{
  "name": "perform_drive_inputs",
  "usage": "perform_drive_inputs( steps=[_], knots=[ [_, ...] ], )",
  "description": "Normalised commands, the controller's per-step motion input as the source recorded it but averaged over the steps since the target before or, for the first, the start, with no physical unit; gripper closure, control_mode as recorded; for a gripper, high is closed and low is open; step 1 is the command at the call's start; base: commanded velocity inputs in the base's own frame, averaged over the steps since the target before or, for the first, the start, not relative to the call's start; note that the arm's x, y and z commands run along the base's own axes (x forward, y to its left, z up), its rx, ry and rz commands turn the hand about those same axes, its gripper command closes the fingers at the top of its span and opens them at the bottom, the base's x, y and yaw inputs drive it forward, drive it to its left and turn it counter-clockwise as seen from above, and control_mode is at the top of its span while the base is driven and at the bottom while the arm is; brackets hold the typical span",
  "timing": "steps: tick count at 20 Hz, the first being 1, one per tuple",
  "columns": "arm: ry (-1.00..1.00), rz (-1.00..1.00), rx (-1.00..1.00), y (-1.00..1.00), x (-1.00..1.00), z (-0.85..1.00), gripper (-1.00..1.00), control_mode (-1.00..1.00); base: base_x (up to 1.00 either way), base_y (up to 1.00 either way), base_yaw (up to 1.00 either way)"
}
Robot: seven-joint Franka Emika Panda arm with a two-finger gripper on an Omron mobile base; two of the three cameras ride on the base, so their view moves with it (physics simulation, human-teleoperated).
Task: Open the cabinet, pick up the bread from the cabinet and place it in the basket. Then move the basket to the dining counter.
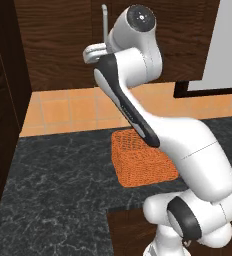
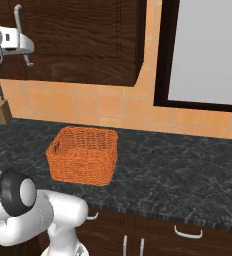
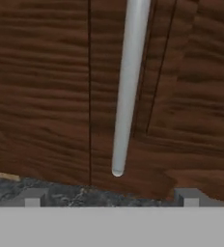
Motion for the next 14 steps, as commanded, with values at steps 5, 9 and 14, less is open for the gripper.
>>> perform_drive_inputs(
  steps=[5, 9, 14],
  knots=[
    [-0.02, -0.03, 0.00, 0.03, 0.69, 0.00, -1.00, -1.00, 0.00, 0.00, 0.00],
    [-0.01, -0.06, 0.00, 0.12, 0.63, 0.00, -1.00, -1.00, 0.00, 0.00, 0.00],
    [-0.10, -0.05, 0.00, 0.21, 0.66, -0.25, 1.00, -1.00, 0.00, 0.00, 0.00]
  ],
)
